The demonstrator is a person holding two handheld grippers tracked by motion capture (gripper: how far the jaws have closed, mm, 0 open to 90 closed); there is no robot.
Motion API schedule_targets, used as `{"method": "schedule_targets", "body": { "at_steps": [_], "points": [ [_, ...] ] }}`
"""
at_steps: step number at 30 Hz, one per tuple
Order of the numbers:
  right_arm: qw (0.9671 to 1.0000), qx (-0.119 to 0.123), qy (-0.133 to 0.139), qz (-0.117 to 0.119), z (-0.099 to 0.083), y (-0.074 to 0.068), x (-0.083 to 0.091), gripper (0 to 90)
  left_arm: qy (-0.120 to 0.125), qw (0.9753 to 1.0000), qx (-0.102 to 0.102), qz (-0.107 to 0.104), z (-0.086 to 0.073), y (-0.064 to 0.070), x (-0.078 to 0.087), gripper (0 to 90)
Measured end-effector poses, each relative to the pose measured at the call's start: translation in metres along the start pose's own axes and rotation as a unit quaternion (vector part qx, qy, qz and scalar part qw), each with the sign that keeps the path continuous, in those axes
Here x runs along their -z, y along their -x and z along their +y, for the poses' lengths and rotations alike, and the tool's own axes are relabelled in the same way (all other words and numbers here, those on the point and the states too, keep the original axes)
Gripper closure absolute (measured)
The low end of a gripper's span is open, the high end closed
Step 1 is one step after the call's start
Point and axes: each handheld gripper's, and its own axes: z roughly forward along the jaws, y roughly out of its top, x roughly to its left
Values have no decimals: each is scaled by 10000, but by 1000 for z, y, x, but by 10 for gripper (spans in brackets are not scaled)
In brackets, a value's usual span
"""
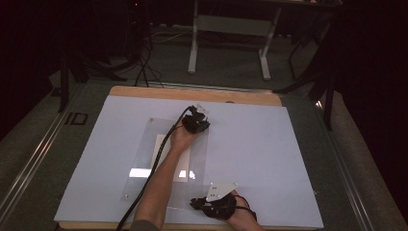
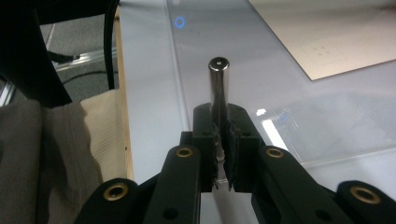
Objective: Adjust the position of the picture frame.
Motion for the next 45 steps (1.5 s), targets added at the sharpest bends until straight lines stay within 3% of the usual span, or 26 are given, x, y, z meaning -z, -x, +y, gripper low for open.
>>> {"method": "schedule_targets", "body": {
  "at_steps": [4,10,15,21,26,31,33,37,39,40,41,43,45],
  "points": [
    [9996,-250,130,87,1,4,4,830,55,10000,23,78,4,-2,5,853],
    [9987,-430,281,62,2,9,15,820,16,9996,111,249,10,-8,14,852],
    [9975,-566,425,-61,2,15,27,811,39,9984,367,423,6,-27,31,852],
    [9946,-764,642,-273,3,26,41,802,67,9952,681,706,-8,-51,57,851],
    [9886,-1073,905,-541,5,42,58,800,-45,9917,855,957,-24,-69,79,848],
    [9810,-1370,1128,-784,5,64,73,800,-165,9899,824,1146,-30,-79,103,848],
    [9792,-1381,1146,-946,6,72,78,801,-190,9905,756,1132,-31,-82,113,850],
    [9727,-1515,1217,-1271,5,93,87,800,-258,9917,615,1102,-31,-86,131,853],
    [9685,-1691,1290,-1294,5,105,90,796,-364,9922,596,1037,-31,-89,136,854],
    [9692,-1728,1257,-1224,6,111,92,794,-437,9923,600,987,-32,-91,138,853],
    [9672,-1826,1314,-1180,6,119,94,791,-462,9926,603,944,-33,-91,140,854],
    [9669,-1895,1267,-1143,8,129,96,790,-525,9929,603,884,-36,-94,143,855],
    [9665,-1896,1243,-1205,11,139,98,787,-511,9932,646,826,-39,-95,146,855]
  ]
}}
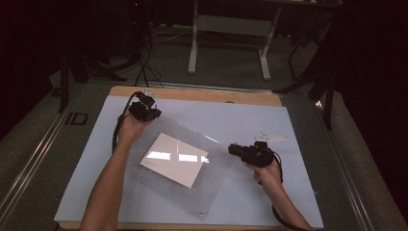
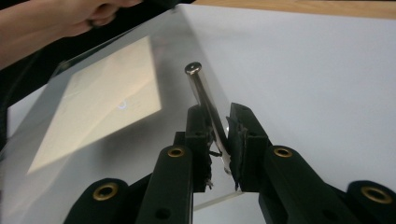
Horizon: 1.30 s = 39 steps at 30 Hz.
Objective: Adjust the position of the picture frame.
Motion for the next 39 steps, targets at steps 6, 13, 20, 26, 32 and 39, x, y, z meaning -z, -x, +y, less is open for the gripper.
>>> {"method": "schedule_targets", "body": {
  "at_steps": [6,13,20,26,32,39],
  "points": [
    [9998,5,-43,-192,18,20,-6,781,-110,9999,8,-93,-7,-3,2,854],
    [9984,-129,-274,-472,26,46,-27,775,-338,9993,-6,-130,-25,-3,-6,855],
    [9973,-271,-276,-618,39,62,-34,771,-350,9989,135,-279,-32,-2,-11,854],
    [9944,-388,-503,-845,41,75,-43,774,-423,9986,210,-230,-37,5,-21,854],
    [9922,-607,-534,-947,32,84,-56,780,-453,9984,309,-124,-42,6,-29,852],
    [9918,-693,-440,-976,26,86,-60,781,-342,9984,415,-151,-48,5,-32,850]
  ]
}}
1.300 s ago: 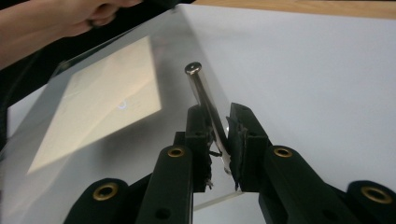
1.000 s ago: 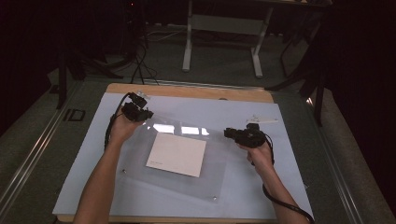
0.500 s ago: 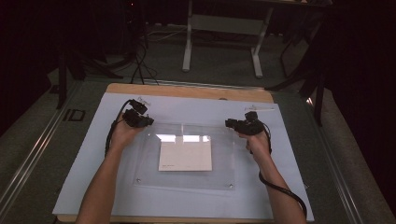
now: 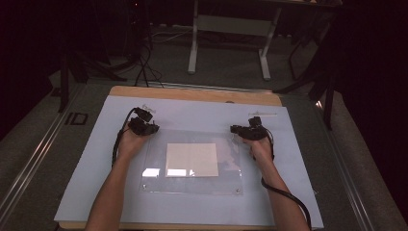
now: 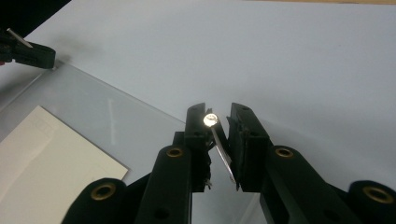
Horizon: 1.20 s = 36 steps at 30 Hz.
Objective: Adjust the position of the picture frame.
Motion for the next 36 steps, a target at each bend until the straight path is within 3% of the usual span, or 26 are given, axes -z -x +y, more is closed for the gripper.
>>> {"method": "schedule_targets", "body": {
  "at_steps": [17,25,36],
  "points": [
    [9999,103,91,-91,0,-2,-3,784,-4,10000,-9,-8,-4,2,2,844],
    [9995,229,67,-195,0,-5,-3,784,245,9995,150,-97,-8,-1,6,782],
    [9981,452,119,-399,-3,-7,3,728,673,9968,352,-243,-15,-1,19,733]
  ]
}}
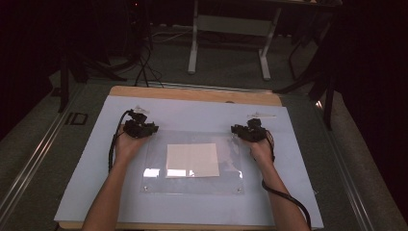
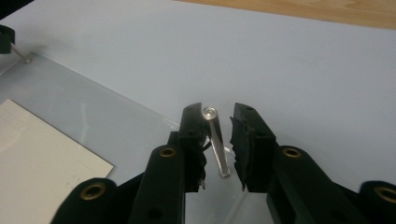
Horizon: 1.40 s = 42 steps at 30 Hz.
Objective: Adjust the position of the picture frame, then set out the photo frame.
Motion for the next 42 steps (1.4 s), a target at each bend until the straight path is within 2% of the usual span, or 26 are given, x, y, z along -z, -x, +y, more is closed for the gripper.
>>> {"method": "schedule_targets", "body": {
  "at_steps": [2,6,12,13,17,18,20,25,28,33,36,40,42],
  "points": [
    [10000,51,12,-26,0,0,1,712,143,9999,83,-24,0,1,4,724],
    [9997,211,82,-113,2,-2,6,682,296,9995,89,10,1,3,11,701],
    [9993,282,162,-159,2,-1,12,682,500,9987,121,-40,-1,4,20,683],
    [9993,284,181,-156,2,-1,12,687,562,9982,144,-116,-2,4,22,683],
    [9992,313,203,-163,2,-2,13,724,733,9969,189,-208,-6,5,26,667],
    [9988,404,215,-184,2,-4,12,764,812,9961,225,-254,-9,4,28,666],
    [9983,484,221,-224,3,-7,11,790,890,9953,280,-271,-11,3,29,664],
    [9984,459,227,-258,2,-9,9,812,826,9962,240,-157,-14,3,29,656],
    [9983,417,262,-312,0,-9,9,767,737,9971,212,-30,-16,2,27,650],
    [9984,397,270,-281,-3,-8,7,787,752,9971,128,10,-17,1,24,642],
    [9984,425,223,-293,-2,-9,5,820,784,9968,173,-26,-17,0,21,644],
    [9980,480,211,-348,-3,-11,4,841,772,9969,165,40,-17,1,16,700],
    [9979,494,217,-369,-3,-12,5,845,870,9961,144,9,-17,1,14,720]
  ]
}}
